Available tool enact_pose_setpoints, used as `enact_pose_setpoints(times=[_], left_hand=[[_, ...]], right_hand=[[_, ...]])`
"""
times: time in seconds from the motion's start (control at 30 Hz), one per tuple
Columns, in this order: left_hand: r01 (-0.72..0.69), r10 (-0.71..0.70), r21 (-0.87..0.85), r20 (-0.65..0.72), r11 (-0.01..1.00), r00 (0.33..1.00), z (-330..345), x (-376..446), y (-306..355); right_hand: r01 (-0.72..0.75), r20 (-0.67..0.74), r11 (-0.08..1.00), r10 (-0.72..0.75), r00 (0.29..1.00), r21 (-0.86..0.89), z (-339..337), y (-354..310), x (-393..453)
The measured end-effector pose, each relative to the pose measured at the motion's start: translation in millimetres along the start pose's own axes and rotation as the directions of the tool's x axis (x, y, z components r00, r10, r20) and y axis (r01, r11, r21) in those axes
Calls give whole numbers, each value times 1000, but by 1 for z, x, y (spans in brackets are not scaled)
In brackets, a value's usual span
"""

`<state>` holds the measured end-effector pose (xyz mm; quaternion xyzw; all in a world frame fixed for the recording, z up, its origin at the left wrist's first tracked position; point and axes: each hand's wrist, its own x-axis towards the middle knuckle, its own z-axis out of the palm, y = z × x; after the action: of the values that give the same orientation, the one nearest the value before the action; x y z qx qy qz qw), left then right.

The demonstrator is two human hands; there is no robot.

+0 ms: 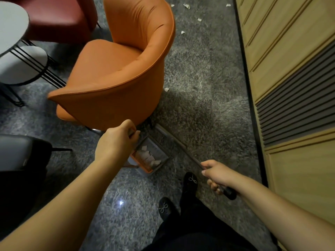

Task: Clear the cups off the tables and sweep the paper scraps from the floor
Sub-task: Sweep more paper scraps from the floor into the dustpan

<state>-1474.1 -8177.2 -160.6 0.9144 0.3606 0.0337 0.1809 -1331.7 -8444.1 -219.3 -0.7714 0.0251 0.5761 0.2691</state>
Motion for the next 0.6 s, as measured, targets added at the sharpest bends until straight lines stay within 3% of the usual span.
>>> enact_pose_setpoints(times=[0.2,0.43,0.6], left_hand=[[-16,15,28,32,999,999,1,2,10],[-17,14,46,52,999,999,-5,20,23],[62,-64,42,50,997,997,-2,27,43]], right_hand=[[21,-22,985,-25,999,-170,-14,-17,35],[14,102,920,28,994,-391,-30,-34,61],[-46,207,943,119,971,-330,-54,-26,49]])
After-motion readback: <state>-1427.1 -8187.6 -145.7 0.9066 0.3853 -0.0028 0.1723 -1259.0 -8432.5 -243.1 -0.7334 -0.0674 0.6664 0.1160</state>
